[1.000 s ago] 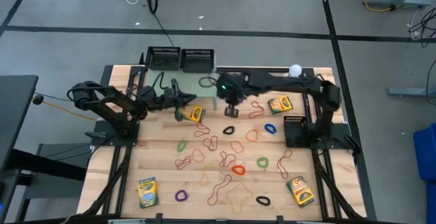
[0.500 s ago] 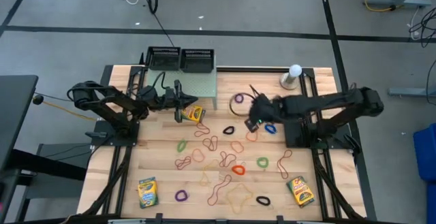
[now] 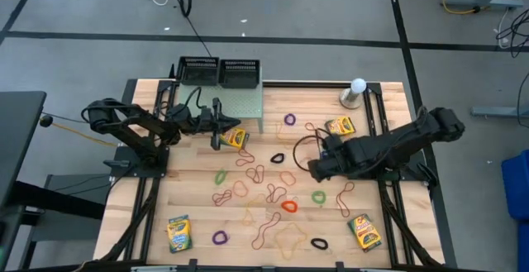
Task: Pick & Place Office Desk Supplies
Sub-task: Put the black bin on the shelf
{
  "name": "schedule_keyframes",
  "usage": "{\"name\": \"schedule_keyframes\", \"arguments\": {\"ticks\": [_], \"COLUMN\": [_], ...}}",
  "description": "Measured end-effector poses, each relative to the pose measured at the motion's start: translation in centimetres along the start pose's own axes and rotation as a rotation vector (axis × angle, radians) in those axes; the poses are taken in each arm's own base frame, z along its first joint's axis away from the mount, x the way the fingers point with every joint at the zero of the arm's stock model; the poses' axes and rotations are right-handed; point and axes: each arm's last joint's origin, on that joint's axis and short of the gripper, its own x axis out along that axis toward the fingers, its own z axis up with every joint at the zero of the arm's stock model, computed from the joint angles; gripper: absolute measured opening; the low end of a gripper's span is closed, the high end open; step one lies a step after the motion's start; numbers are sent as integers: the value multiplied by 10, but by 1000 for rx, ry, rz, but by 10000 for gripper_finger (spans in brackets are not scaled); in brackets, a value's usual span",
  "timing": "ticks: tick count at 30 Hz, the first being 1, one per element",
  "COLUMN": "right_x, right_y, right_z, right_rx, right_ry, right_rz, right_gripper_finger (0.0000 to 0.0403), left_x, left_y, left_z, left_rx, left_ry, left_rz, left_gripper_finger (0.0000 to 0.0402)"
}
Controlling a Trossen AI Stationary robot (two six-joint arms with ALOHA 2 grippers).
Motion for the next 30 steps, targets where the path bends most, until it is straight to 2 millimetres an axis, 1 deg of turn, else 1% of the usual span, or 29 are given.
{"name": "schedule_keyframes", "arguments": {"ticks": [4,7,10,13,16,23,26,30], "right_x": [-2,-2,-3,-3,-3,-3,-3,1], "right_y": [-7,-11,-11,-11,-11,-12,-13,-12], "right_z": [-4,-7,-9,-10,-11,-10,-10,-11], "right_rx": [46,67,88,134,165,182,193,186], "right_ry": [25,56,76,124,162,130,126,120], "right_rz": [-64,-106,-104,-113,-120,-127,-147,-188], "right_gripper_finger": [20,20,21,21,21,23,38,65], "left_x": [0,0,0,0,2,6,8,9], "left_y": [0,-2,-4,-5,-4,-2,1,4], "left_z": [0,0,0,1,2,6,7,8], "left_rx": [-1,-8,-5,-4,0,-73,-137,-263], "left_ry": [0,1,0,-3,-9,-22,-31,-40], "left_rz": [-19,-80,-155,-175,-168,-149,-96,-7], "left_gripper_finger": [8,8,8,8,8,8,8,8]}}
